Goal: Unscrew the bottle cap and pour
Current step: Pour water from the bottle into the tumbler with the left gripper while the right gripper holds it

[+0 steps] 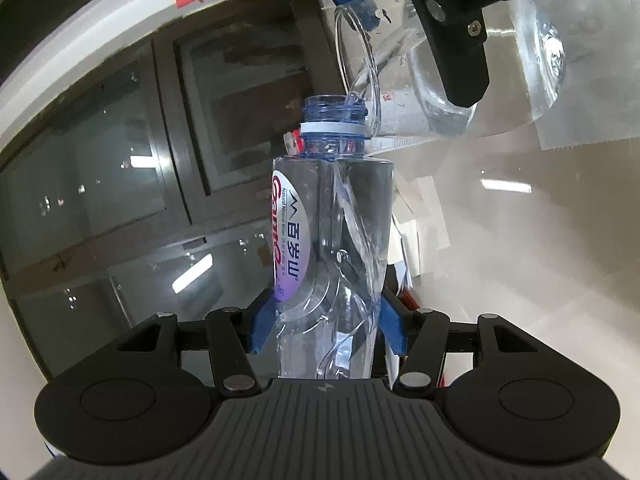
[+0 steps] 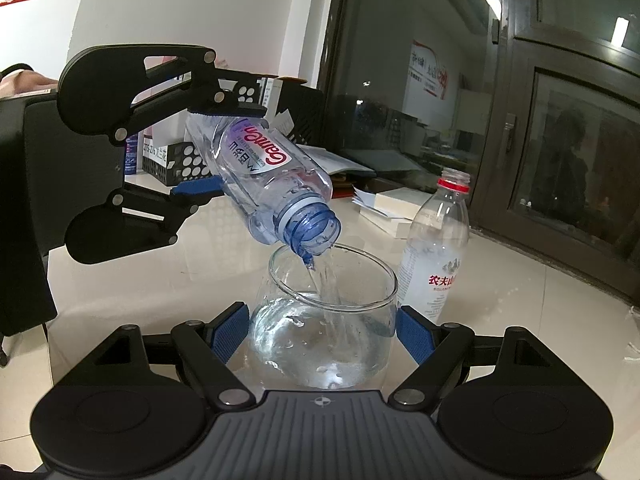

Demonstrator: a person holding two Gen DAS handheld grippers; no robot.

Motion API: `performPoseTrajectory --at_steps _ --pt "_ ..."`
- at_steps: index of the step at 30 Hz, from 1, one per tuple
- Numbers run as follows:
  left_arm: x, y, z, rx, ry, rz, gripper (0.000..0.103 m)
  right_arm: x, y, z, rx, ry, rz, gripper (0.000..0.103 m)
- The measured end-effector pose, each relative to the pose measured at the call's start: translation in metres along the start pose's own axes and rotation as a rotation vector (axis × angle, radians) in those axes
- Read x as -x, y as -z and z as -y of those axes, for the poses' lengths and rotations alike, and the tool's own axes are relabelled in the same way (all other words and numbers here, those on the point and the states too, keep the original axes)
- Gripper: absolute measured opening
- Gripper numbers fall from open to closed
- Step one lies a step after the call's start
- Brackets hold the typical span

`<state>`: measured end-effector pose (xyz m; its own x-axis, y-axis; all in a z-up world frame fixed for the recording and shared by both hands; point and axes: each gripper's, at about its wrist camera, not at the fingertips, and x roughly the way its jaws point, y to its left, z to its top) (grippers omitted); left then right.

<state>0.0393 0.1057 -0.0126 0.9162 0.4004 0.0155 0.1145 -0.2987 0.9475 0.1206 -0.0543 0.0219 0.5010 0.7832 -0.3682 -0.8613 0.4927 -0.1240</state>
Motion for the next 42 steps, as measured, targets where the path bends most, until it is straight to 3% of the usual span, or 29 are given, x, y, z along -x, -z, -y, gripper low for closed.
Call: performPoseTrajectory --at_steps 34,42 --pt "0.005 0.0 0.004 -0.286 -0.075 0.085 0.057 0.002 0.0 0.001 0.001 -0.01 0.0 0.083" --pt "0.003 0.0 0.004 -0.373 -0.146 0.112 0.057 0.002 -0.001 0.0 0.002 -0.013 0.002 0.083"
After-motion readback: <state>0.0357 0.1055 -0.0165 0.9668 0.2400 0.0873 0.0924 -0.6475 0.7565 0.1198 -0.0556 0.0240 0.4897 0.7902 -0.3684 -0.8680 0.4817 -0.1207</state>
